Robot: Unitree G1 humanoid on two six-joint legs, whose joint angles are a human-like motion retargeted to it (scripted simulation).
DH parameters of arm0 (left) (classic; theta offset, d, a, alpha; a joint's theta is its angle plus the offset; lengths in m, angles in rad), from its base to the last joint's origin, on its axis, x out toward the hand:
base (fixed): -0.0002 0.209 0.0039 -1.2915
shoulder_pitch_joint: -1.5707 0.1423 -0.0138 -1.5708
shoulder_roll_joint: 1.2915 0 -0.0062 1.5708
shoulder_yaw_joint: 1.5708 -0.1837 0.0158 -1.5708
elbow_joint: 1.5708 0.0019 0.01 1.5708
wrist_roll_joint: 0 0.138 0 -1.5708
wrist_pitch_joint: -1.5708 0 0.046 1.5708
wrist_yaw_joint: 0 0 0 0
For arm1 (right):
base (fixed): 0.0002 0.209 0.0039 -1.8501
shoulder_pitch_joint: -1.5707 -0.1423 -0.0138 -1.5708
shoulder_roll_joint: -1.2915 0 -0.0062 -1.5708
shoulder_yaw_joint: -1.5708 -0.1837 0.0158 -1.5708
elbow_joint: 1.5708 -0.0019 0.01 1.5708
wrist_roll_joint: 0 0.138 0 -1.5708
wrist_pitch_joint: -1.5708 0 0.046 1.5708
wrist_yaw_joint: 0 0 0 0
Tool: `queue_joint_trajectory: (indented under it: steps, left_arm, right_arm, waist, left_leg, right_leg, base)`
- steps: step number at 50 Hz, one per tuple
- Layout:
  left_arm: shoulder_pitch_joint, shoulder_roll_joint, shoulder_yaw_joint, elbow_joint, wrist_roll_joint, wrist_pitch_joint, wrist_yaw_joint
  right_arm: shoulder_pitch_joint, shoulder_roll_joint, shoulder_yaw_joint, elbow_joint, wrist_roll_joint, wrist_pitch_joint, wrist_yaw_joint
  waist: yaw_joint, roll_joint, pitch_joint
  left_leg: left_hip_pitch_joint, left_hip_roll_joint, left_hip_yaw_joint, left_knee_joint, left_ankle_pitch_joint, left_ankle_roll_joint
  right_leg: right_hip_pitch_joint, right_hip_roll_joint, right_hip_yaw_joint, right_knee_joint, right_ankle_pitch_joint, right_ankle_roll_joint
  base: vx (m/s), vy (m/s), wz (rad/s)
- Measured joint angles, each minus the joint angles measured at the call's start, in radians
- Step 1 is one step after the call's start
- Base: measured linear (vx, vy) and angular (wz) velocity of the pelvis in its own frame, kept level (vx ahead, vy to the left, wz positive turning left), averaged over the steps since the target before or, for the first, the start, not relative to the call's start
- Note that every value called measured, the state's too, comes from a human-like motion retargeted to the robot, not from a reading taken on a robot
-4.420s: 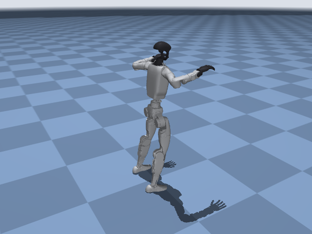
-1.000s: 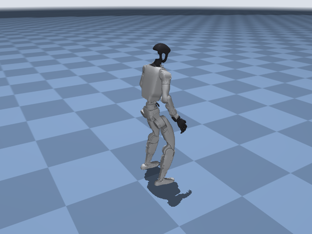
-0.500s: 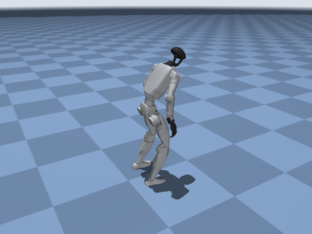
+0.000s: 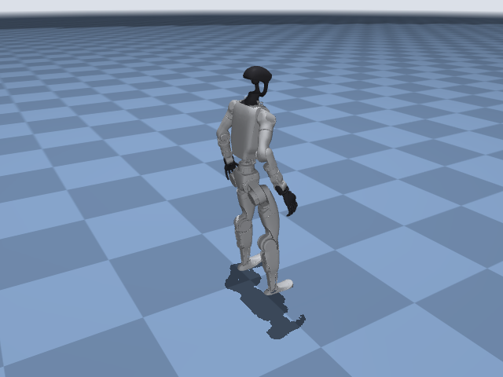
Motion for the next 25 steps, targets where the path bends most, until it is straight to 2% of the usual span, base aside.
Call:
queue_joint_trajectory:
  steps: [1,2,3,5,6,8,11,14,18,20,25]
  left_arm:
    - [-0.036,0.001,-0.01,0.005,0.001,0.002,-0.005]
    - [-0.075,0.003,-0.02,0.013,-0.002,0.009,-0.008]
    - [-0.122,0.006,-0.032,0.026,-0.01,0.027,-0.007]
    - [-0.216,0.013,-0.06,0.072,-0.007,0.067,-0.001]
    - [-0.252,0.017,-0.091,0.102,0.021,0.073,0.01]
    - [-0.324,0.018,-0.166,0.163,0.112,0.079,0.039]
    - [-0.398,0.028,-0.265,0.169,0.239,0.081,0.058]
    - [-0.426,0.054,-0.272,0.074,0.193,0.046,0.05]
    - [-0.434,0.046,-0.224,-0.035,0.017,-0.002,0.05]
    - [-0.443,0.042,-0.213,-0.085,-0.032,-0.01,0.054]
    - [-0.463,0.049,-0.213,-0.174,-0.019,-0.032,0.075]
  right_arm:
    - [-0.048,0.008,0.025,0.053,-0.004,0.004,-0.011]
    - [-0.1,0.015,0.049,0.103,-0.007,0.01,-0.023]
    - [-0.158,0.02,0.074,0.149,-0.007,0.019,-0.036]
    - [-0.274,0.037,0.11,0.235,-0.027,0.04,-0.068]
    - [-0.316,0.049,0.12,0.263,-0.048,0.048,-0.094]
    - [-0.383,0.079,0.128,0.305,-0.072,0.057,-0.15]
    - [-0.415,0.116,0.103,0.282,-0.011,0.036,-0.207]
    - [-0.413,0.131,0.095,0.216,0.032,0.012,-0.229]
    - [-0.416,0.125,0.119,0.168,-0.035,0.017,-0.195]
    - [-0.42,0.122,0.122,0.154,-0.032,0.017,-0.18]
    - [-0.427,0.134,0.121,0.156,0.012,-0.004,-0.237]
  waist:
    - [0.012,0.004,0.034]
    - [0.02,0.008,0.073]
    - [0.024,0.011,0.12]
    - [0.008,0.025,0.23]
    - [-0.008,0.032,0.262]
    - [-0.043,0.045,0.292]
    - [-0.071,0.056,0.25]
    - [-0.058,0.046,0.175]
    - [-0.031,0.033,0.093]
    - [-0.02,0.032,0.073]
    - [-0.009,0.028,0.082]
  left_leg:
    - [-0.011,-0.002,-0.022,0.021,0.051,0.031]
    - [-0.031,-0.006,-0.043,0.076,0.096,0.082]
    - [-0.07,-0.012,-0.06,0.198,0.126,0.173]
    - [-0.191,-0.002,-0.069,0.627,0.029,0.304]
    - [-0.216,0.011,-0.07,0.762,-0.037,0.291]
    - [-0.227,0.029,-0.083,0.909,-0.135,0.259]
    - [-0.192,0.024,-0.107,0.881,-0.16,0.236]
    - [-0.14,0.009,-0.102,0.718,-0.113,0.215]
    - [-0.065,-0.01,-0.099,0.438,-0.012,0.178]
    - [-0.039,-0.011,-0.099,0.322,0.043,0.156]
    - [-0.021,-0.005,-0.097,0.177,0.13,0.139]
  right_leg:
    - [-0.008,-0.001,0.003,0.029,0.041,-0.043]
    - [-0.022,-0.002,0.006,0.086,0.067,-0.111]
    - [-0.048,-0.001,0.009,0.195,0.064,-0.23]
    - [-0.129,0.008,-0.002,0.58,-0.103,-0.434]
    - [-0.141,0.008,-0.019,0.704,-0.185,-0.442]
    - [-0.127,0.007,-0.051,0.832,-0.297,-0.437]
    - [-0.072,0.007,-0.07,0.785,-0.318,-0.42]
    - [-0.033,-0.003,-0.06,0.638,-0.268,-0.369]
    - [0.009,-0.014,-0.049,0.404,-0.169,-0.273]
    - [0.02,-0.012,-0.041,0.309,-0.109,-0.228]
    - [0.023,-0.009,-0.048,0.178,0.023,-0.191]
  base:
    - [0.46,0.04,-0.26]
    - [0.39,0.03,-0.23]
    - [0.36,0.03,-0.09]
    - [0.38,0.02,0.18]
    - [0.45,0.02,0.41]
    - [0.49,0.01,0.55]
    - [0.43,0.03,0.39]
    - [0.38,0.03,-0.1]
    - [0.32,0.03,-0.21]
    - [0.26,0.02,-0.12]
    - [0.23,0.01,-0.03]
